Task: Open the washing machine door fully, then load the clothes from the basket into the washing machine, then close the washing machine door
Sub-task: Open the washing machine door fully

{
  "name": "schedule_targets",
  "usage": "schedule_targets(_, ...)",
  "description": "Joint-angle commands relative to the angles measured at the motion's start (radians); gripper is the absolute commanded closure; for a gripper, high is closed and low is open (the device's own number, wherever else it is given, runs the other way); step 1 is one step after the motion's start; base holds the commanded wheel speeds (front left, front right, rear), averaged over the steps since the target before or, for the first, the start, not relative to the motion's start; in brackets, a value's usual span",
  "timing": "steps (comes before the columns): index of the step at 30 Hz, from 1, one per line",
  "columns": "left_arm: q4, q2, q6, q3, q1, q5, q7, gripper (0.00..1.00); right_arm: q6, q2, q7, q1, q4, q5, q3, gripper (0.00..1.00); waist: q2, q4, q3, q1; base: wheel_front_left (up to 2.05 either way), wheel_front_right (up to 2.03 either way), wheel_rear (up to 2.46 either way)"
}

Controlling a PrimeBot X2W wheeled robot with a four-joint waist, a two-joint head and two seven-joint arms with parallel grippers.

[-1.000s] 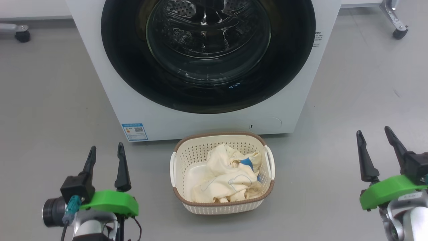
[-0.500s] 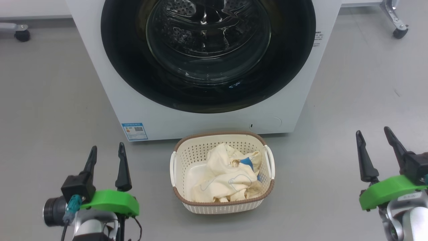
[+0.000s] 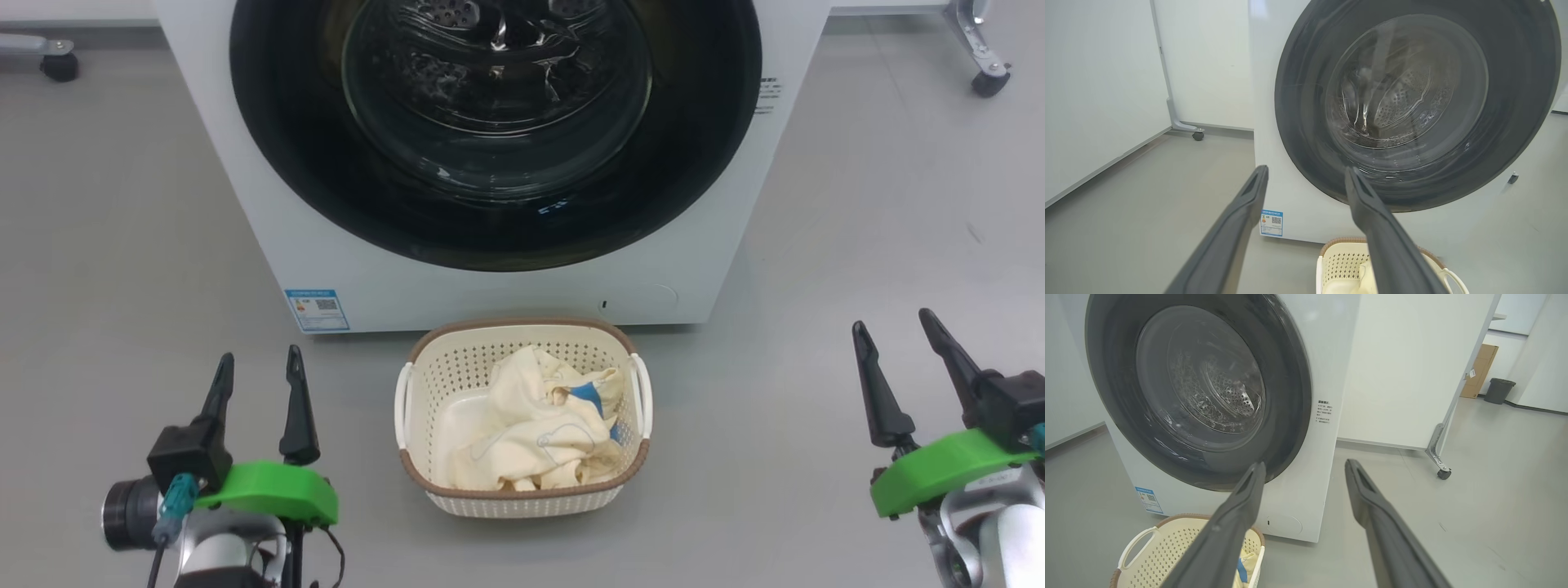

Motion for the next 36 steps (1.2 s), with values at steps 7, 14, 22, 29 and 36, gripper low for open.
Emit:
schedule_targets(7,-0.047,0.012,0.006,0.031,-0.054,-0.003,-0.014,0.0,-0.003,-0.015,-0.015,-0.044,-0.036,0.005,0.01,0.0,0.0,-0.003,0.008,0.0,1.23,1.23,-2.46)
schedule_targets(14,-0.049,0.01,0.008,0.029,-0.055,-0.003,-0.014,0.0,-0.003,-0.019,-0.005,-0.045,-0.046,0.005,0.013,0.0,0.0,-0.009,0.012,0.0,1.23,1.23,-2.46)
schedule_targets(22,-0.053,0.009,-0.005,0.022,-0.056,-0.014,-0.014,0.0,-0.003,-0.017,-0.002,-0.044,-0.052,0.005,0.01,0.0,0.0,-0.012,0.014,0.0,0.98,0.98,-1.96)
schedule_targets(29,-0.052,0.012,-0.004,0.021,-0.056,-0.005,-0.014,0.0,-0.003,-0.015,-0.008,-0.046,-0.049,0.005,0.01,0.0,0.0,-0.014,0.014,0.0,0.4,0.4,-0.81)
schedule_targets(36,-0.058,0.011,-0.001,0.023,-0.054,0.0,-0.014,0.0,-0.003,-0.013,-0.012,-0.047,-0.043,0.005,0.009,0.0,0.0,-0.016,0.015,0.0,0.01,0.01,-0.03)
